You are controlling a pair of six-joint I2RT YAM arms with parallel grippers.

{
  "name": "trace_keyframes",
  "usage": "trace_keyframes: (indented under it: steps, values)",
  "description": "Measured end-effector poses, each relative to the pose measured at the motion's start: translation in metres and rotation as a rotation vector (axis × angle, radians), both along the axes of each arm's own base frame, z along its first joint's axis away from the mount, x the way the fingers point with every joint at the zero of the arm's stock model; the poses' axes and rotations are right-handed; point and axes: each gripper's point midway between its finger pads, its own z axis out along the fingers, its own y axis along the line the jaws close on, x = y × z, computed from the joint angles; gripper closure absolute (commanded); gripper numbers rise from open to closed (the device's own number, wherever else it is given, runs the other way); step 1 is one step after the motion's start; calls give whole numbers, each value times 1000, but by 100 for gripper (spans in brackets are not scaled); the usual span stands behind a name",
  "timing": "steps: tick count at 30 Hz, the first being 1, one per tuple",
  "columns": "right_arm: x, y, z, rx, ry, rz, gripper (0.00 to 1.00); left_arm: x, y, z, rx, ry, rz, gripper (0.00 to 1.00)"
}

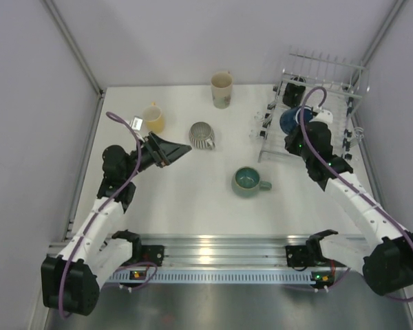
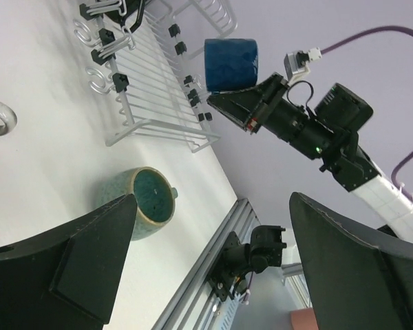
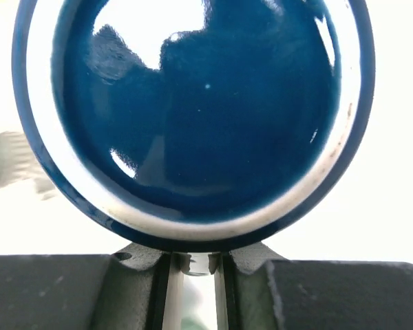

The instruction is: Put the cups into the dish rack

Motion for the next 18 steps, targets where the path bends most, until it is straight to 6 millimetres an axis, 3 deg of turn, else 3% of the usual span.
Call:
trace_keyframes:
  steps: [4,10,15,18]
  values:
    - [15,-42,-34,-155,94,-129,100,-8,2,-1,24,-9,2,2]
    - [39,-90,-70,-278,217,-256,100,-19,5,4,53,-35,4,2]
    - [61,-111,-80,-321,262,-289,100,-24,6,2,68,-38,5,2]
    - [79,-119,-74,-329,248,-299,100,-26,7,2,71,-33,5,2]
